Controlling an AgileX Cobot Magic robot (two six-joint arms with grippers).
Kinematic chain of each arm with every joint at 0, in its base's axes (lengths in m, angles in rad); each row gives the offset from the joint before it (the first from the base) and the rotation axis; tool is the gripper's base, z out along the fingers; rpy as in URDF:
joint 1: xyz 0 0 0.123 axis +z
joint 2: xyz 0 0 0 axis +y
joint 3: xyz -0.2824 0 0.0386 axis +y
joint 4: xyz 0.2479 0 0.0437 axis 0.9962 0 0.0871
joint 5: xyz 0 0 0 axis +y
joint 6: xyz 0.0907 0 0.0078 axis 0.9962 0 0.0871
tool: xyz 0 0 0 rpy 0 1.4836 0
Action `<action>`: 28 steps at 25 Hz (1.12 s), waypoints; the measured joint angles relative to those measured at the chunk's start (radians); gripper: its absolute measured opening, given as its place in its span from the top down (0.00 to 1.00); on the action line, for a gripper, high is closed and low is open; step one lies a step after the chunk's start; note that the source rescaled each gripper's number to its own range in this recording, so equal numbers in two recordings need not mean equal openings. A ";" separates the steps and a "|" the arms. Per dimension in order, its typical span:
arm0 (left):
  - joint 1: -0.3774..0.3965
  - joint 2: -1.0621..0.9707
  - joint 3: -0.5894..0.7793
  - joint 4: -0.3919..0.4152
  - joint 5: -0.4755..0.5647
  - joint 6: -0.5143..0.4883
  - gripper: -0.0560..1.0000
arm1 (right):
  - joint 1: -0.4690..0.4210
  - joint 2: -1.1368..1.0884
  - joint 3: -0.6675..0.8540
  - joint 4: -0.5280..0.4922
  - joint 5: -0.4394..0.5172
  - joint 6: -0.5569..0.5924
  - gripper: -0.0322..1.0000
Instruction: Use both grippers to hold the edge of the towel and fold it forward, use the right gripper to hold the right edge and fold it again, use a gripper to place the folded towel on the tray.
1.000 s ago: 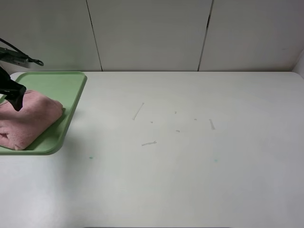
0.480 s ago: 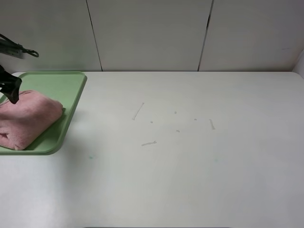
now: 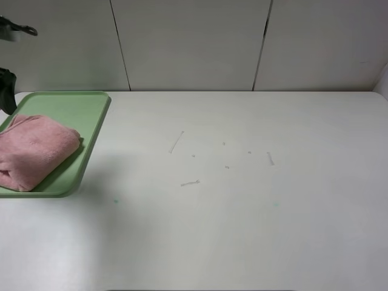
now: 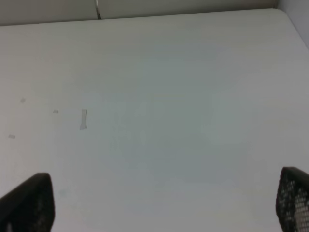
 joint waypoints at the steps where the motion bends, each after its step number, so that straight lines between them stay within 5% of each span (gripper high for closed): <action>1: -0.008 -0.016 0.000 -0.014 0.029 0.000 0.00 | 0.000 0.000 0.000 0.000 0.000 0.000 0.00; 6: -0.062 -0.090 0.000 -0.067 0.145 -0.033 0.00 | 0.000 0.000 0.000 0.000 0.000 0.000 0.00; 11: -0.112 -0.182 0.029 -0.086 0.148 -0.056 0.00 | 0.000 0.000 0.000 0.000 0.000 0.000 0.00; 28: -0.124 -0.671 0.479 -0.179 0.149 -0.101 0.00 | 0.000 0.000 0.000 0.000 0.000 0.000 0.00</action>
